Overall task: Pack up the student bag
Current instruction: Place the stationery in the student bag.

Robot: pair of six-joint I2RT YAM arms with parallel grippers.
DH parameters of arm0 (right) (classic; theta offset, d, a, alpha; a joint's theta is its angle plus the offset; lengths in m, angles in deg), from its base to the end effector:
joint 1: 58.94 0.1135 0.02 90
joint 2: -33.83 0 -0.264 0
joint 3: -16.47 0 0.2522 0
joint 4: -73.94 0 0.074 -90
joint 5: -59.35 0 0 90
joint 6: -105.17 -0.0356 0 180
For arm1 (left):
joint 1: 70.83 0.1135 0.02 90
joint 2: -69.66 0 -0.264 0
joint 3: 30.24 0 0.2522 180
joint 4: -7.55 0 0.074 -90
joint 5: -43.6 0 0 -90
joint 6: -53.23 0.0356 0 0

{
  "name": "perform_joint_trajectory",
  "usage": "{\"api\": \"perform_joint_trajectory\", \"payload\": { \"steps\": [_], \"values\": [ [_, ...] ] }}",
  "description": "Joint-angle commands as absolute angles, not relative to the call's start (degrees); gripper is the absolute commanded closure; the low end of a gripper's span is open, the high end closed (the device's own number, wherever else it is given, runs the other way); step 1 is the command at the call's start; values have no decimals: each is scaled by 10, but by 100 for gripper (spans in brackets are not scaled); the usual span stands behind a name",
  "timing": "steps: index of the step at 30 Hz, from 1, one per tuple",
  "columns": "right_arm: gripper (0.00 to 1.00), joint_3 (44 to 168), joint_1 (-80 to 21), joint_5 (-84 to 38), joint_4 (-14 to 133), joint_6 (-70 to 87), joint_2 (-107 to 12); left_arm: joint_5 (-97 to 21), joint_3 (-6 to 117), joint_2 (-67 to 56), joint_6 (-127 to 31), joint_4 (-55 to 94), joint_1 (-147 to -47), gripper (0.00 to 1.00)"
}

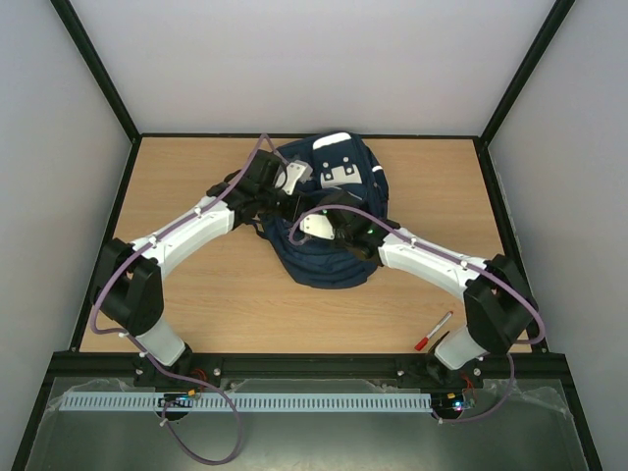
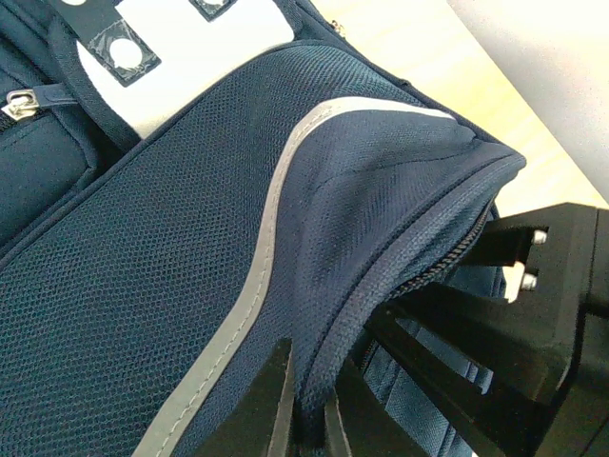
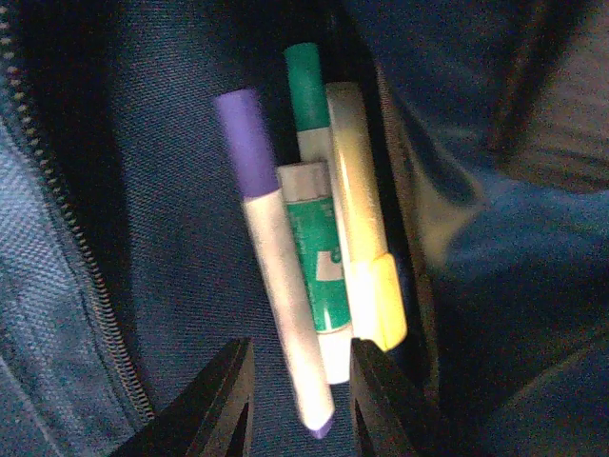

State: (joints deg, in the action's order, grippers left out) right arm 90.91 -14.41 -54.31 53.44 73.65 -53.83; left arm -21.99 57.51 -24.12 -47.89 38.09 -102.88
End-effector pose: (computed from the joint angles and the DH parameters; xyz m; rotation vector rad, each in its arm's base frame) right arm 0.2548 0.2306 0.2604 -1.5309 1.5249 -0.5859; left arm 0.3089 -0.2108 0.2870 0.6563 2.1906 -0.8782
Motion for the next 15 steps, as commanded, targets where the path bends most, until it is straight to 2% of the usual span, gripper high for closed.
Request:
{"api": "perform_joint_trajectory", "payload": {
  "steps": [1, 8, 15],
  "values": [
    [70, 920, -142, -552, 546, 713, -525, -201, 605, -239, -492, 356, -1026, 94],
    [68, 914, -143, -521, 451, 669, -476, -201, 605, -236, -493, 357, -1026, 94],
    [68, 903, -162, -426, 311, 597, -419, -201, 605, -235, -493, 357, -1026, 94]
  ]
}}
